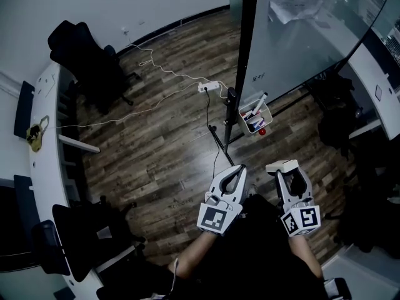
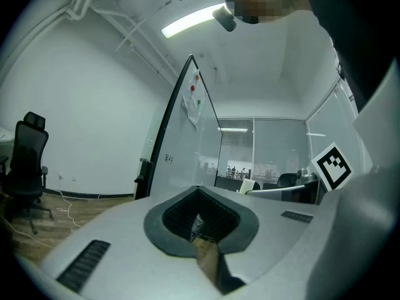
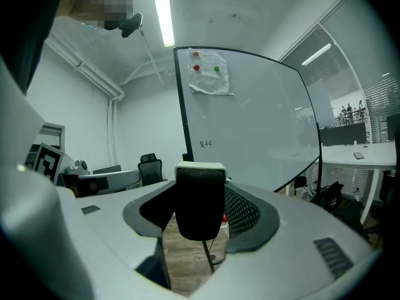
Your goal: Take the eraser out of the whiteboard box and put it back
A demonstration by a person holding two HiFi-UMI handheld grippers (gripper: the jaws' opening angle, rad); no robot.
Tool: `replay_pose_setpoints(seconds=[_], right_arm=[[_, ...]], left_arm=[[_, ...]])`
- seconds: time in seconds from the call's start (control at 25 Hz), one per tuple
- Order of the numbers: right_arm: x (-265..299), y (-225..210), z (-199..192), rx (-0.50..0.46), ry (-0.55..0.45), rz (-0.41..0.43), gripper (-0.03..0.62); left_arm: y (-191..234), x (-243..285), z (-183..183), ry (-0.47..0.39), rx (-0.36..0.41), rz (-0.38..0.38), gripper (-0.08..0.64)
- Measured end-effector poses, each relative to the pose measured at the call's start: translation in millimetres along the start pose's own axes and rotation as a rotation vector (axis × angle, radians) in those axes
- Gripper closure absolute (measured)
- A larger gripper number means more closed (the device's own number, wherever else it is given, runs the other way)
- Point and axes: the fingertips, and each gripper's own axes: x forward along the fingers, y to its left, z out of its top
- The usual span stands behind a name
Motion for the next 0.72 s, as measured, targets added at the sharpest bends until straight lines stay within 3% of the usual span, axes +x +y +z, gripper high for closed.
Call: replay_pose_setpoints(seconds=[0.28, 0.72], right_arm=[[28.3, 2.0, 4.9, -0.032, 0.004, 0.058, 0.351], [88.0, -25.9, 8.2, -0.082, 0.032, 0.179, 0.351]], left_arm=[[18.9, 9.8, -4.4, 0.009, -0.017, 0.043, 0.554], [46.7, 60.8, 10.0, -0.027, 0.021, 0.116, 0.554]])
